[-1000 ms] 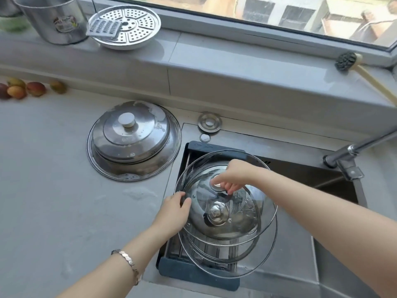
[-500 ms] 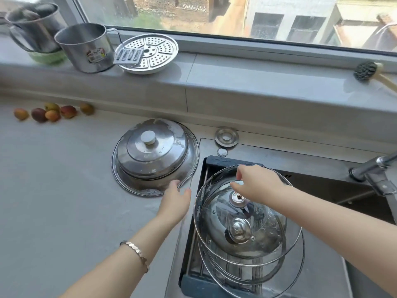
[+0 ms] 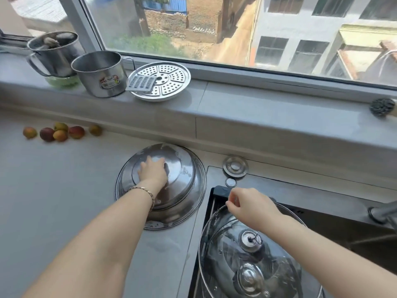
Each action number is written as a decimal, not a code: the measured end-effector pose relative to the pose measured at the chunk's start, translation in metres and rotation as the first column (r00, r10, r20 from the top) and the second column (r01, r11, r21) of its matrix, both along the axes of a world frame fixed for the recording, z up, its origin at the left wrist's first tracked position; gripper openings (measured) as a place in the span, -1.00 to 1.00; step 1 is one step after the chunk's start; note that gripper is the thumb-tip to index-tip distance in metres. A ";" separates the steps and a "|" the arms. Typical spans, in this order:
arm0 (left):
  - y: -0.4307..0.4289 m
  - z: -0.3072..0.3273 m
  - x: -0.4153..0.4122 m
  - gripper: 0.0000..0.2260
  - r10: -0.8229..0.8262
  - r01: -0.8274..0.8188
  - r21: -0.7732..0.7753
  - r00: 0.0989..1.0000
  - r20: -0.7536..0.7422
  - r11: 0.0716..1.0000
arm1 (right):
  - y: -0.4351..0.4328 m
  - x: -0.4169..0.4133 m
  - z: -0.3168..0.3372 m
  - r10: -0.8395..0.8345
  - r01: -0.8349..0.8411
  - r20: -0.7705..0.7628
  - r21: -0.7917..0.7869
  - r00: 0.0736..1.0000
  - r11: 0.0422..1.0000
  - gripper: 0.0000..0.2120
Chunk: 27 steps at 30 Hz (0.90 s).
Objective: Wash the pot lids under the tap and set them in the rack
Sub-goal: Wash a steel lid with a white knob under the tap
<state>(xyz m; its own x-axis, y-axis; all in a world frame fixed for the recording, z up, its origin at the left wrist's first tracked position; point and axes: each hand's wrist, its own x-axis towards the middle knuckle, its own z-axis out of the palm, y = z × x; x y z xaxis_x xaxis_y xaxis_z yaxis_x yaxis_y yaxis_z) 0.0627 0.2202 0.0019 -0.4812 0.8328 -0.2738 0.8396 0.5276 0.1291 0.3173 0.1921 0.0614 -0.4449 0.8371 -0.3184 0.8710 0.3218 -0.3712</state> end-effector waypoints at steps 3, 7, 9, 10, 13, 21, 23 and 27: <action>0.002 -0.001 -0.001 -0.68 -0.034 0.034 0.012 0.998 -0.052 0.999 | -0.001 0.011 -0.006 -0.039 0.040 0.017 -0.041 0.999 0.998 -0.87; -0.009 0.017 0.022 -0.74 -0.159 0.170 0.124 0.983 -0.090 0.978 | -0.006 0.025 -0.005 -0.238 0.222 -0.167 -0.108 0.957 0.969 -0.81; -0.023 0.037 0.048 -0.71 -0.240 0.244 0.183 0.970 -0.044 0.952 | -0.008 0.035 -0.003 -0.383 0.342 -0.252 -0.190 0.889 0.920 -0.73; -0.031 0.048 0.062 -0.69 -0.288 0.285 0.206 0.957 -0.017 0.936 | -0.010 0.041 0.000 -0.473 0.406 -0.290 -0.264 0.832 0.875 -0.67; -0.058 0.080 0.113 -0.63 -0.453 0.428 0.249 0.890 0.048 0.869 | -0.018 0.065 0.007 -0.767 0.522 -0.360 -0.574 0.531 0.630 -0.57; -0.103 0.107 0.258 -0.58 -0.775 0.689 0.418 0.629 0.061 0.592 | -0.069 0.200 0.014 -0.945 0.147 -0.291 -0.952 -0.151 0.270 -0.54; -0.105 0.103 0.280 -0.53 -0.796 0.660 0.521 0.602 0.065 0.541 | -0.083 0.236 0.009 -0.935 0.131 -0.289 -0.955 -0.208 0.266 -0.51; -0.105 0.096 0.313 -0.39 -0.498 0.358 0.399 0.798 0.338 0.844 | -0.109 0.301 -0.007 -0.930 0.097 -0.275 -0.961 -0.245 0.258 -0.29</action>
